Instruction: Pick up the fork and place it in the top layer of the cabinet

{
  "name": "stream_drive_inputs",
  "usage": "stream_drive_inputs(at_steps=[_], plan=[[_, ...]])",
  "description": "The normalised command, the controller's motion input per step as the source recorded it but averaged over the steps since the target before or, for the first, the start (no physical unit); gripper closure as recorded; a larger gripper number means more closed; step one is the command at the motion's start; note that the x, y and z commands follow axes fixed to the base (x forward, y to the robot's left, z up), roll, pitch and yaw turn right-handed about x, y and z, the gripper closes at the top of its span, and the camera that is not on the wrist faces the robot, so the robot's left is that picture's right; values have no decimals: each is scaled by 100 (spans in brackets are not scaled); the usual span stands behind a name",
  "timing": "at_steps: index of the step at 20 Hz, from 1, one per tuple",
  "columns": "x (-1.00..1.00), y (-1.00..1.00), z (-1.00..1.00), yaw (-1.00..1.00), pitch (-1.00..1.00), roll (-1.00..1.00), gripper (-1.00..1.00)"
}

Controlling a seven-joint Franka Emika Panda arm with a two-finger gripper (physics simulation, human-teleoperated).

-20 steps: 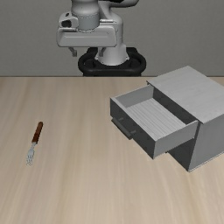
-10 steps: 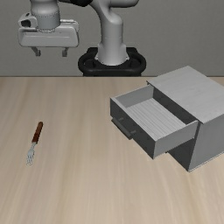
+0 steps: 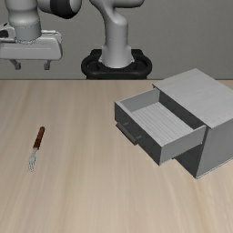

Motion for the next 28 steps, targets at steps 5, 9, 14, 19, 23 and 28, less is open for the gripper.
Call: stream_drive_inputs(at_steps=[5, 9, 14, 19, 23, 28], plan=[[60, 0, -40, 0, 0, 0, -100], [0, 0, -100, 0, 0, 0, -100], [0, 0, -100, 0, 0, 0, -100], [0, 0, -100, 0, 0, 0, -100], [0, 0, -100, 0, 0, 0, -100], [0, 0, -20, 0, 0, 0, 100]])
